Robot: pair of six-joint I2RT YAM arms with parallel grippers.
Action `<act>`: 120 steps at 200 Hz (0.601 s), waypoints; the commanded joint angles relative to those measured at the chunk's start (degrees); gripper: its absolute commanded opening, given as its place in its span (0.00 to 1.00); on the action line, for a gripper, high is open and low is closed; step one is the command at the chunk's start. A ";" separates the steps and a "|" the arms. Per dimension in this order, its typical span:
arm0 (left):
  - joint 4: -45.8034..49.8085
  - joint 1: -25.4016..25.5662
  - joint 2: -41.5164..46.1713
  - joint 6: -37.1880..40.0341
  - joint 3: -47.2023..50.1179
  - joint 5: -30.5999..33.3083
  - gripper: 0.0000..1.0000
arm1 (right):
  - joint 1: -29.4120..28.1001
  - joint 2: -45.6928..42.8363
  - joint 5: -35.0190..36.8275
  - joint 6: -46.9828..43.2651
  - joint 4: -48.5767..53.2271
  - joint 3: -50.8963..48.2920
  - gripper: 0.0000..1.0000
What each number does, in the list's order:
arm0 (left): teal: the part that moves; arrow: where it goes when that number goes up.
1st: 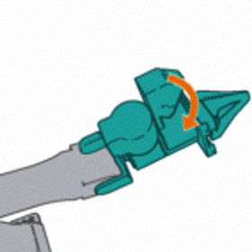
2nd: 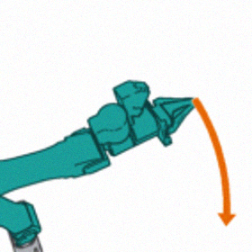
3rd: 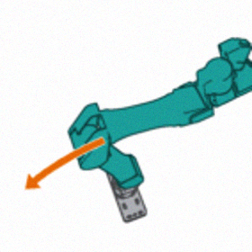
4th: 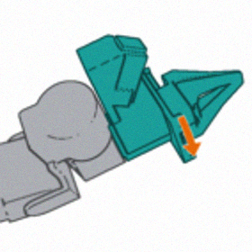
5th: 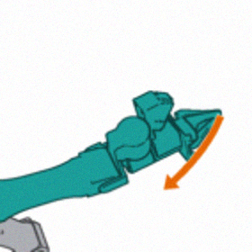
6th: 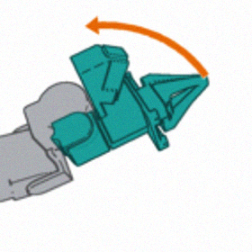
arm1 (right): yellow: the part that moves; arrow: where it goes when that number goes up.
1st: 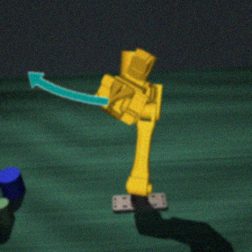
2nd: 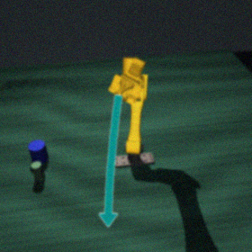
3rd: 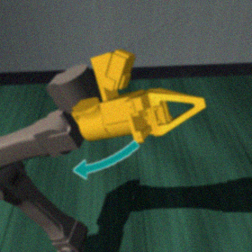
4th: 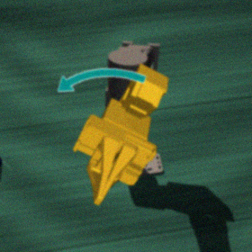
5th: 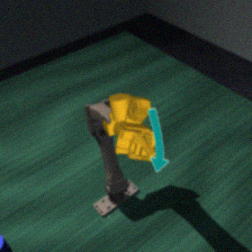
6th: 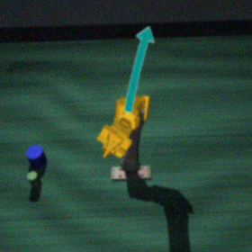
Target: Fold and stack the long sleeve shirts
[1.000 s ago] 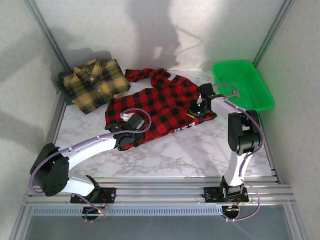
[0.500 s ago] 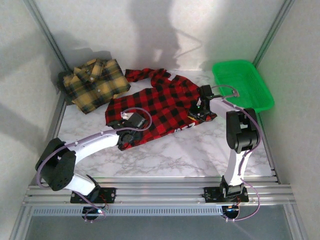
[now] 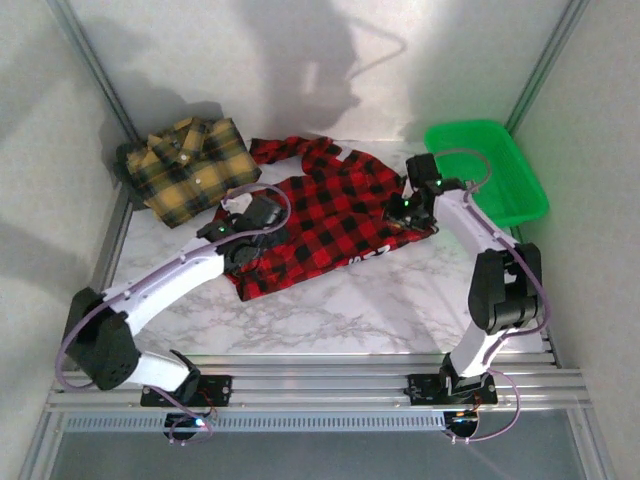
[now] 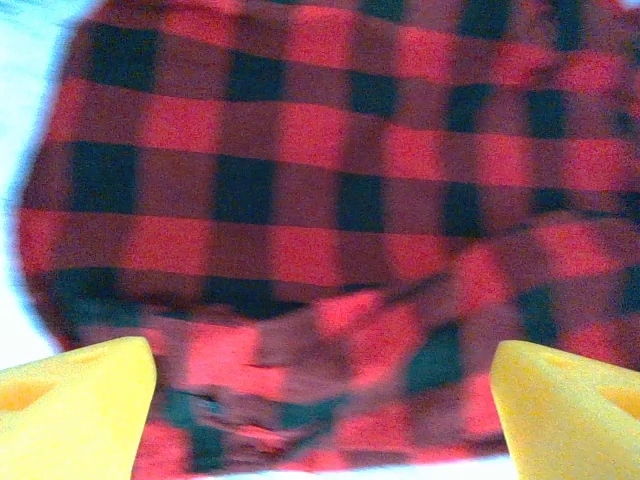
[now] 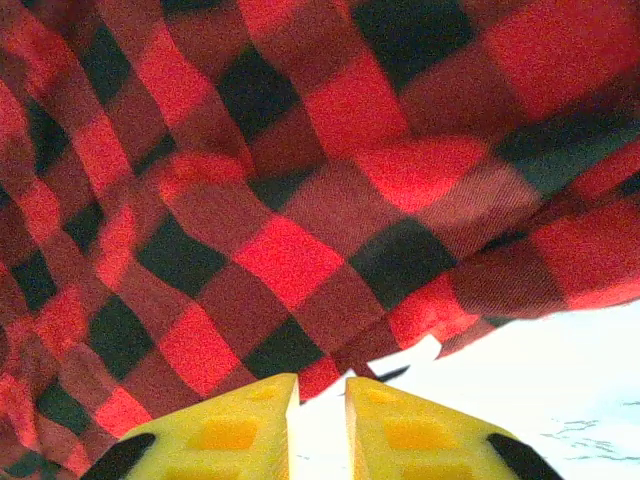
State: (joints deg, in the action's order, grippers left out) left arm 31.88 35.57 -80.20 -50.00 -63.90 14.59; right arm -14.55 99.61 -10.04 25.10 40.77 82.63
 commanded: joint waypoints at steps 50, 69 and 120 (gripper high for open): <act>-13.03 -4.15 -19.59 -6.28 -1.05 -15.06 0.75 | -2.96 18.58 4.94 -1.69 -3.06 6.89 0.15; -14.08 -6.04 -19.13 -7.41 3.78 -13.97 0.74 | -3.27 19.99 6.19 -0.53 -2.73 4.43 0.15; -13.66 -7.20 -14.61 -3.92 14.60 -15.13 0.81 | -5.90 10.44 17.53 10.13 2.04 -13.89 0.15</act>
State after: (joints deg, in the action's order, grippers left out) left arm 16.12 28.29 -97.51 -55.37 -53.84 0.58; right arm -18.35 113.91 -0.49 28.16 34.83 77.58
